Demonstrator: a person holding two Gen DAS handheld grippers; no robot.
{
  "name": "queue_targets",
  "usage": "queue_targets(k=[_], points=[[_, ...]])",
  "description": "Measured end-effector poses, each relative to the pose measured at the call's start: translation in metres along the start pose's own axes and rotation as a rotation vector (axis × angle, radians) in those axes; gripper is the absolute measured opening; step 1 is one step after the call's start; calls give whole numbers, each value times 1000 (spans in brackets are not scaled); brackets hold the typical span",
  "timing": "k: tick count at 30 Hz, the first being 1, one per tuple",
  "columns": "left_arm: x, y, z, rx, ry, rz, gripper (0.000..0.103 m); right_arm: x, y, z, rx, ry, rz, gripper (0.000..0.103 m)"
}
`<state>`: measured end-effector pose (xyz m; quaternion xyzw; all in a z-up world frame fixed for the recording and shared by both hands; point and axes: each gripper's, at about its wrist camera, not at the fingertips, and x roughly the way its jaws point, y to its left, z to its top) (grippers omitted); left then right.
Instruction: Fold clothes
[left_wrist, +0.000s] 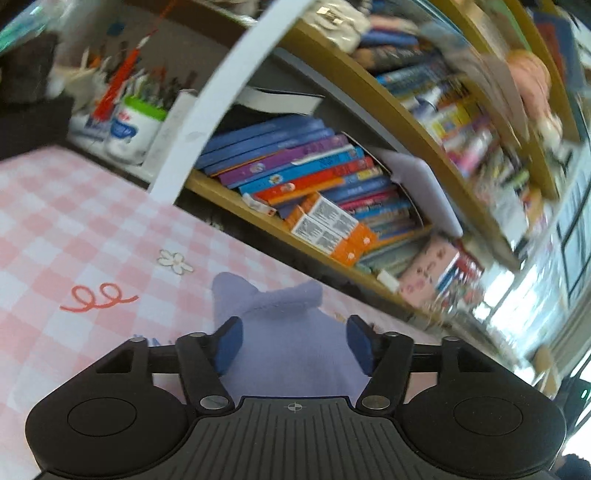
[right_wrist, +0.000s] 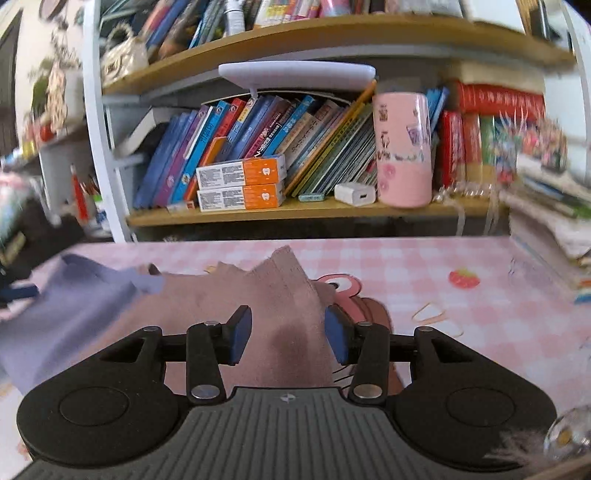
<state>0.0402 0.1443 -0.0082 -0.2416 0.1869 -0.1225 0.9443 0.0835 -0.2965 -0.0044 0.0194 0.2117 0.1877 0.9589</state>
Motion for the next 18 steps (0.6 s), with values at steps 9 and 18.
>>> queue_targets(k=[9,18], points=[[1,-18,-5,121,-12,58,69,5,-10,-1,44,45,-11,42],[-4,-39,-12,227,-34,144,92,10,-9,-3,54,79,-32,42]])
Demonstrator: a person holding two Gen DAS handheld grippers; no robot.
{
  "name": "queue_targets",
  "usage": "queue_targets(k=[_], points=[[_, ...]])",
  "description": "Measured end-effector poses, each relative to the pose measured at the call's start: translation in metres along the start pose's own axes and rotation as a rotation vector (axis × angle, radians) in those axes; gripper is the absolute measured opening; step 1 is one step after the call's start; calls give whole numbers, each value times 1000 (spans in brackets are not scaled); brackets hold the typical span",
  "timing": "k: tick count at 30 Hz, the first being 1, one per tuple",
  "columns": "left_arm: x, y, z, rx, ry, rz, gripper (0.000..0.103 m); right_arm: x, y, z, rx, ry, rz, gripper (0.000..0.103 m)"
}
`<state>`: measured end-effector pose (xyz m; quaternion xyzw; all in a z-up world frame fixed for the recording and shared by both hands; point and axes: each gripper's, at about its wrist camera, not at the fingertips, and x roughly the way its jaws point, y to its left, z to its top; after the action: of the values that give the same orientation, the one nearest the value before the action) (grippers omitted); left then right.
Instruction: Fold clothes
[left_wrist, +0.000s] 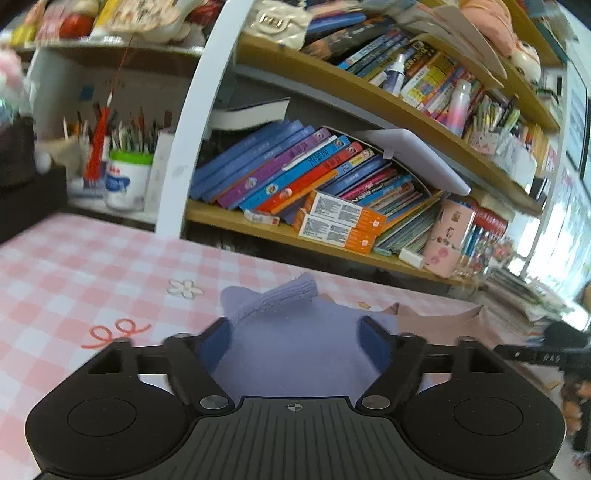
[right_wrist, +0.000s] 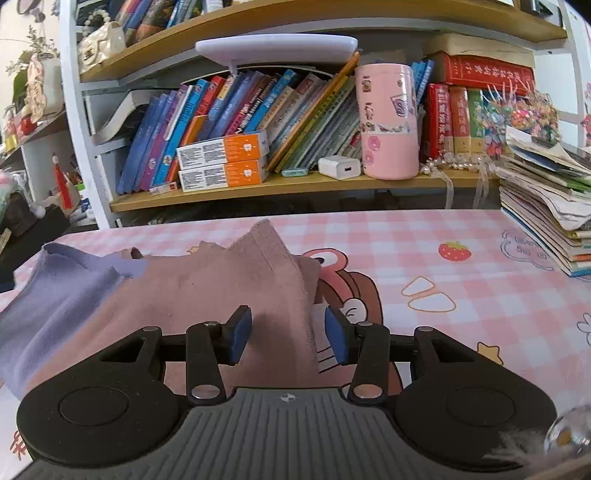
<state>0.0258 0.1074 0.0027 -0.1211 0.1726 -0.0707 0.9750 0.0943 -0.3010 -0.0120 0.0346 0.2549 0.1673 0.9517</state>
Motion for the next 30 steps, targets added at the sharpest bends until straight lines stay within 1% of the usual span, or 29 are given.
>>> queue_targets(k=[1,2,3,7,9,11,15,17,19,21,22,23,24,25,26,27,28,30], points=[[-1,-3,-1,8,-1,32,98,0,0,0,0,-2,-3,42],[-2,-6,-1,17,0,69,98,-1,0,0,1,-5,-4,42],[-2,-8,-2,26,0,87,99,-1,0,0,-1,-4,-6,42],[-2,-10,-1,62,13,114,99,0,1,0,-6,-4,-15,42],[0,-11,0,90,18,149,99,0,2,1,-8,-3,-18,42],[3,-12,3,143,18,157,99,1,2,1,-8,3,-20,42],[16,-14,23,237,57,171,99,1,0,1,-2,3,-16,42],[25,-15,36,269,84,150,99,1,-2,1,9,3,-2,40],[35,-17,44,298,123,107,99,2,-4,3,-6,18,22,33],[46,-16,47,320,182,45,98,2,-6,3,-3,30,56,27],[52,-17,45,330,208,37,96,1,-7,4,2,33,68,23],[57,-18,43,342,231,35,84,1,-8,4,7,37,80,21],[62,-19,40,354,254,33,74,1,-9,5,12,34,78,14],[65,-19,39,355,260,23,44,0,-10,6,20,29,72,8],[68,-18,37,349,257,10,17,-2,-12,7,30,23,78,8],[70,-18,36,344,254,-3,7,-3,-14,7,40,16,84,7],[68,-16,37,319,224,-25,4,-5,-15,8,43,2,89,7],[61,-10,44,245,152,-65,4,-10,-17,10,51,-26,100,7]])
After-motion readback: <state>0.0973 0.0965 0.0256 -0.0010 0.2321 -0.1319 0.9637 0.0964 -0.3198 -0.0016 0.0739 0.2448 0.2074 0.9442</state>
